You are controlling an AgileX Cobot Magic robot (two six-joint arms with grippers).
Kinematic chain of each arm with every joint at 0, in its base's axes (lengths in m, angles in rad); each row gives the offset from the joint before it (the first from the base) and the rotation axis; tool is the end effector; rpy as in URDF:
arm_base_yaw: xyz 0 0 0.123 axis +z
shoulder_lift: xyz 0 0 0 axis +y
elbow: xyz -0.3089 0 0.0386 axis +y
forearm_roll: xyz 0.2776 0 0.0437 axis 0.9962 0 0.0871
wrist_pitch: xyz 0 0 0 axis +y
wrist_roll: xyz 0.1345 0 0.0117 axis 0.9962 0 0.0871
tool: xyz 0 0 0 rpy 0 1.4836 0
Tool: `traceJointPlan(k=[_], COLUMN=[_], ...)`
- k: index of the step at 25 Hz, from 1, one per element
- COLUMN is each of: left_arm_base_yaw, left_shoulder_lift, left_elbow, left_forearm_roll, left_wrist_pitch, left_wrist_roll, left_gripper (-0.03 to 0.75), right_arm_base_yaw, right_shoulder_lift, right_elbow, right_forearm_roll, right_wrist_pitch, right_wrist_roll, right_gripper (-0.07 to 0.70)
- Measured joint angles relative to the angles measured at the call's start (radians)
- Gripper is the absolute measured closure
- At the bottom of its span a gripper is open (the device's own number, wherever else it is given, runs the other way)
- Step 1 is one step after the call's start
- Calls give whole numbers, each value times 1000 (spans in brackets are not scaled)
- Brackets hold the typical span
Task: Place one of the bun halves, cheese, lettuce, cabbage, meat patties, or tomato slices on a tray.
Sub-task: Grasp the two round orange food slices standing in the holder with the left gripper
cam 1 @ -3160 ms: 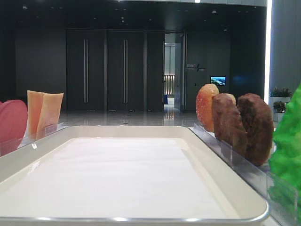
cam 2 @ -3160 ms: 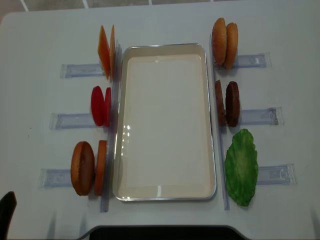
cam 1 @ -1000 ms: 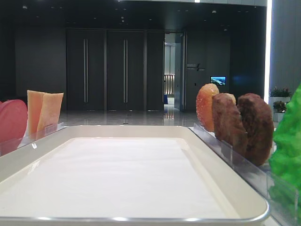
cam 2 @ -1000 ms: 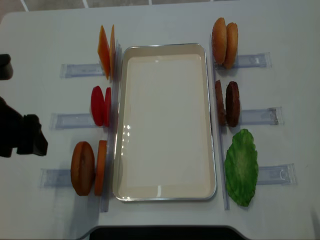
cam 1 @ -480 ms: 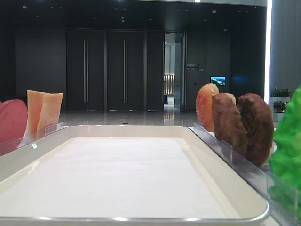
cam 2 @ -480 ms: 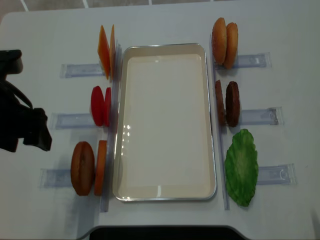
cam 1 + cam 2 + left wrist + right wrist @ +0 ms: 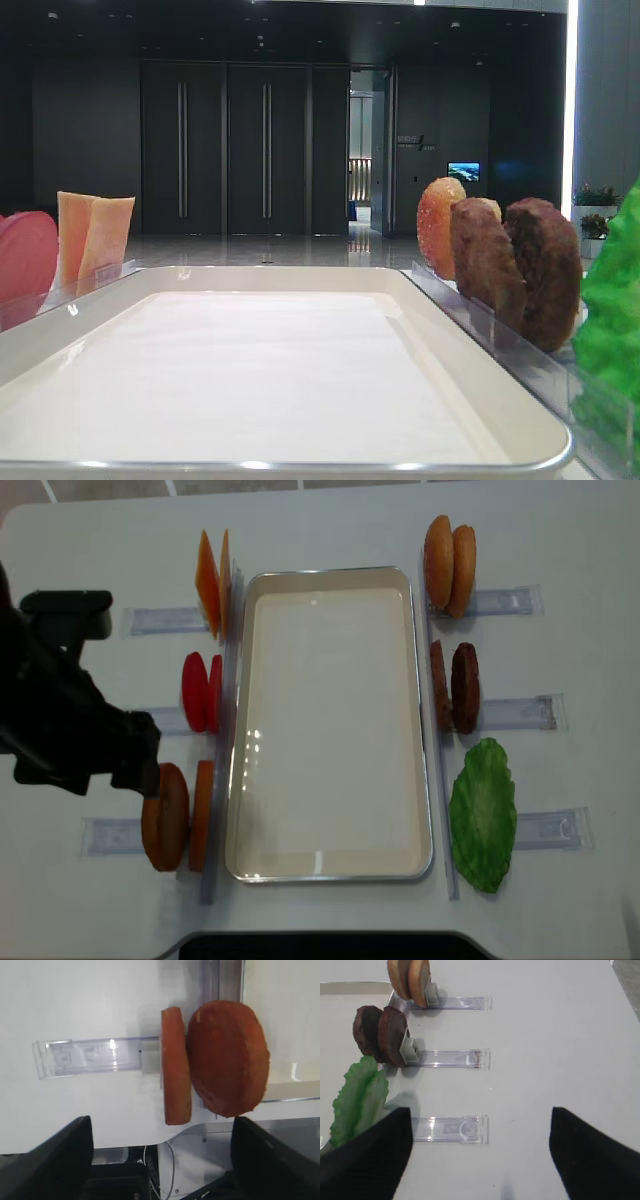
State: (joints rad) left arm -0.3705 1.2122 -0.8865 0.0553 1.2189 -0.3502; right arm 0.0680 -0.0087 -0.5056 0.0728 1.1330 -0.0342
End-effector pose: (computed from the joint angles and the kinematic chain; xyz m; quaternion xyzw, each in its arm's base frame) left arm 0.2076 -0.0731 0.2444 0.0182 0.9979 0.0048 0.0623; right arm 0.0265 0.0107 0.2653 -0.0473 0.8661 0.0447 0.4956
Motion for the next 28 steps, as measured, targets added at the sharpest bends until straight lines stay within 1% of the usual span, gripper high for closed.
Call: traceJointPlan(k=[3,7,11,15,18,24,28], left_arm_base_yaw=[-67,-125,-181,-223,-224,-224,-224], left_shoulder_lift=[2,29,82,158,181,236,254], left_elbow=[0,0,-15,-73,-88,-93,-93], left_forearm_roll=[10,13,10,4,1,-18,-22], left_wrist_pitch=[0,0,0,-1,-3,-4,-4], left_wrist_roll=[-96,-195,-258,-297,-309,-313,-314], left_gripper=[55,55,55,55,56,99,106], right_arm_base_yaw=[0,0,0,0,0,0,0], right_shoulder_lift=[0,0,0,0,0,0,0], right_elbow=[0,0,0,0,0,0,0], right_forearm_roll=[0,0,0,0,0,0,0], right_wrist_pitch=[0,0,0,0,0,0,0], right_wrist_roll=[0,0,0,0,0,0,0], right_gripper=[94,94,94,94,94,94,94])
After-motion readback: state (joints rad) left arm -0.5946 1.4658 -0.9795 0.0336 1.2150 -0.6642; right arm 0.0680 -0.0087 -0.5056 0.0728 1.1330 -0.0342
